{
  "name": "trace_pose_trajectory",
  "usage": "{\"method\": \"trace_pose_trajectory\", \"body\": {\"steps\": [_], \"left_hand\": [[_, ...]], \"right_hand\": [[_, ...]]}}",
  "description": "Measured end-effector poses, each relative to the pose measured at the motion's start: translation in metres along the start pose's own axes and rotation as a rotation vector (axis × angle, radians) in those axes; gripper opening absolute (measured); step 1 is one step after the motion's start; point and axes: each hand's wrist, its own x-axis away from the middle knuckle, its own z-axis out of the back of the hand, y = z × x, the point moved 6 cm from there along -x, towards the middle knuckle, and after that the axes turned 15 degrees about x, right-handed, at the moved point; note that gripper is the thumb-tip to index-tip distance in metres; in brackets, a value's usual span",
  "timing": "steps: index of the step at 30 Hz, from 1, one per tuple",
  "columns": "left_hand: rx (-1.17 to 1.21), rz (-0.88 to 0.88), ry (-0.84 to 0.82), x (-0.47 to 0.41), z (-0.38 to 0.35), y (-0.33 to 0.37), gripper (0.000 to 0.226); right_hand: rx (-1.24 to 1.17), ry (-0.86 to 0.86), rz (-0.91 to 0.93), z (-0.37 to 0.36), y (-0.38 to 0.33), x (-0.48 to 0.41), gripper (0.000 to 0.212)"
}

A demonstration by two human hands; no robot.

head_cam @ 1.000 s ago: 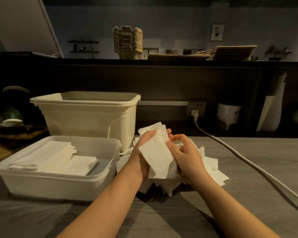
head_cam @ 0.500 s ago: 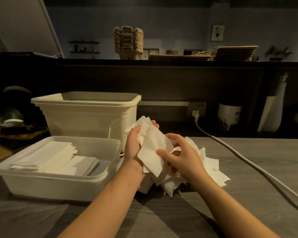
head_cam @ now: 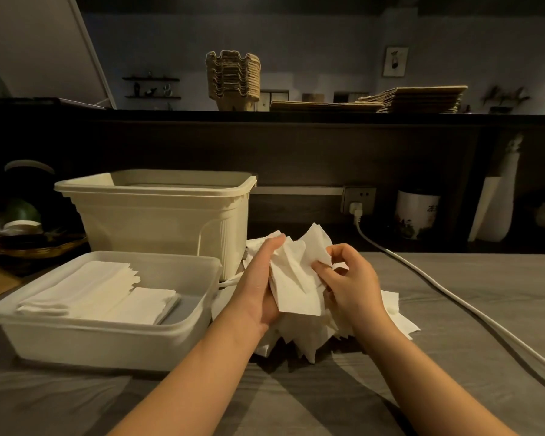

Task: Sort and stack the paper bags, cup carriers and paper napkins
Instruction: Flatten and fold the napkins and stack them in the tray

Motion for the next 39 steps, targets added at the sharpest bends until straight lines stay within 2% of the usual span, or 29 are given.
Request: {"method": "trace_pose_trajectory", "body": {"steps": [3,6,9,12,13,15,17,20,22,25,28,30,31,35,39], "left_hand": [[-0.012,0.012,-0.003,-0.001,0.002,0.000,0.013],[0.014,-0.007,-0.021,-0.002,0.005,0.001,0.016],[0.101,0.000,-0.081,-0.003,0.002,0.002,0.026],[0.184,0.007,-0.124,-0.006,0.001,0.002,0.036],[0.164,-0.008,-0.127,-0.007,0.002,0.003,0.038],[0.111,-0.024,-0.137,-0.008,0.003,0.003,0.041],[0.115,-0.009,-0.146,-0.009,0.003,0.003,0.039],[0.136,0.003,-0.126,-0.009,0.004,0.003,0.032],[0.172,0.003,-0.131,-0.011,0.004,0.004,0.028],[0.070,-0.030,-0.054,-0.015,0.010,0.005,0.025],[0.001,-0.112,0.034,-0.015,0.013,0.009,0.020],[0.004,-0.166,0.048,-0.011,0.012,0.012,0.012],[0.013,-0.169,0.042,-0.010,0.011,0.012,0.015],[-0.001,-0.151,0.025,-0.012,0.010,0.010,0.030],[0.026,-0.127,0.051,-0.014,0.013,0.009,0.033]], "right_hand": [[-0.049,0.022,-0.032,0.005,0.001,0.001,0.012],[-0.204,0.058,-0.076,0.014,0.001,0.001,0.008],[-0.461,0.059,-0.124,0.020,0.002,-0.001,0.010],[-0.807,-0.044,-0.190,0.018,-0.001,-0.001,0.015],[-0.954,-0.121,-0.219,0.016,-0.005,0.001,0.020],[-1.203,-0.282,-0.244,0.011,-0.014,0.007,0.049],[-1.325,-0.345,-0.263,0.008,-0.015,0.011,0.073],[-1.399,-0.375,-0.309,0.003,-0.011,0.011,0.096],[-1.220,-0.391,-0.236,0.002,-0.013,0.010,0.086],[-0.765,-0.389,-0.050,-0.001,-0.022,0.012,0.042],[-0.592,-0.334,-0.011,-0.003,-0.021,0.013,0.030],[-0.495,-0.253,-0.024,-0.002,-0.017,0.010,0.017],[-0.422,-0.206,-0.031,-0.001,-0.014,0.008,0.011],[-0.180,-0.140,0.001,0.000,-0.011,0.006,0.011],[-0.095,-0.161,0.077,-0.003,-0.015,0.007,0.027]]}}
